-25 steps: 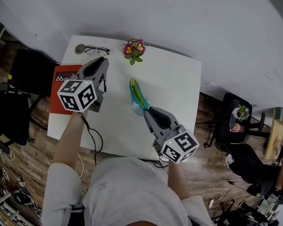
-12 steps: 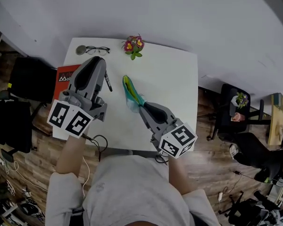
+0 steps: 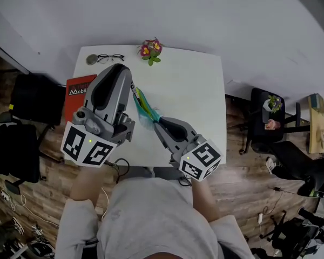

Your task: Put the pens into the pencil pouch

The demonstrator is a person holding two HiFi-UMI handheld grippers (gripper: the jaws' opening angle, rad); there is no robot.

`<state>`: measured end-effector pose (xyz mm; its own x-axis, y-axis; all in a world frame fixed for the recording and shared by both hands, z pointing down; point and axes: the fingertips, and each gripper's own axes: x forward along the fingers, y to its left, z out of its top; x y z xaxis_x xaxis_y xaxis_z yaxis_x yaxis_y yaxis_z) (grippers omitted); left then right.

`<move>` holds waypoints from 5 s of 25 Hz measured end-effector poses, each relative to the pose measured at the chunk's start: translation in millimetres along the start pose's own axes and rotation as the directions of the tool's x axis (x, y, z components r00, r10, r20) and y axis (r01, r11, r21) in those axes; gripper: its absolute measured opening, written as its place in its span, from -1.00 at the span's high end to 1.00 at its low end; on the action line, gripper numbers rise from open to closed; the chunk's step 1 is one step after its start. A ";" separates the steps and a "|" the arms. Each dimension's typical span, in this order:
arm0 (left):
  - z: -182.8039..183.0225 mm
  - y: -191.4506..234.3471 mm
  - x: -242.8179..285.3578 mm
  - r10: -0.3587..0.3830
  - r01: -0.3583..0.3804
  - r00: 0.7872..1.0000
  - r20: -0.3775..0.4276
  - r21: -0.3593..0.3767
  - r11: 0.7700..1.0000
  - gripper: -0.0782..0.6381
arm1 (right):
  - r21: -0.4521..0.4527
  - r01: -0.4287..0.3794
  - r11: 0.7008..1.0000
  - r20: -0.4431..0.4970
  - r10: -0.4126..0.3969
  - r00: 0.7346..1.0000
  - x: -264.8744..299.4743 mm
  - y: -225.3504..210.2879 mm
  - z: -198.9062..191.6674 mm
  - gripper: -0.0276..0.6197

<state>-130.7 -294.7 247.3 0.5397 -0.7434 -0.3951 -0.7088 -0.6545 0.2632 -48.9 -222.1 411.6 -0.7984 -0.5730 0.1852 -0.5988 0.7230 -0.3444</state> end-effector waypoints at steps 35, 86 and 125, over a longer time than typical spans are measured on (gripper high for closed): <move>-15.7 -42.6 -58.3 -0.087 0.091 0.989 -0.123 0.023 0.996 0.56 | -0.060 0.059 0.996 0.132 -0.050 0.990 -23.7 63.5 16.9 0.74; -20.4 -152.7 -142.1 0.273 -0.228 0.951 -0.145 0.269 0.936 0.64 | -0.195 0.579 0.792 0.414 -0.469 0.780 -264.9 22.6 59.8 0.74; -25.7 -200.1 -155.8 0.263 -0.218 0.957 -0.126 0.289 0.932 0.64 | -0.196 0.582 0.789 0.428 -0.465 0.775 -305.2 38.5 46.9 0.74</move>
<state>-61.3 -51.4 278.8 0.3876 -0.9004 -0.1978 -0.9095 -0.4084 0.0769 174.6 -37.5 298.7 -0.3129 -0.9455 -0.0900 -0.9497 0.3128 0.0159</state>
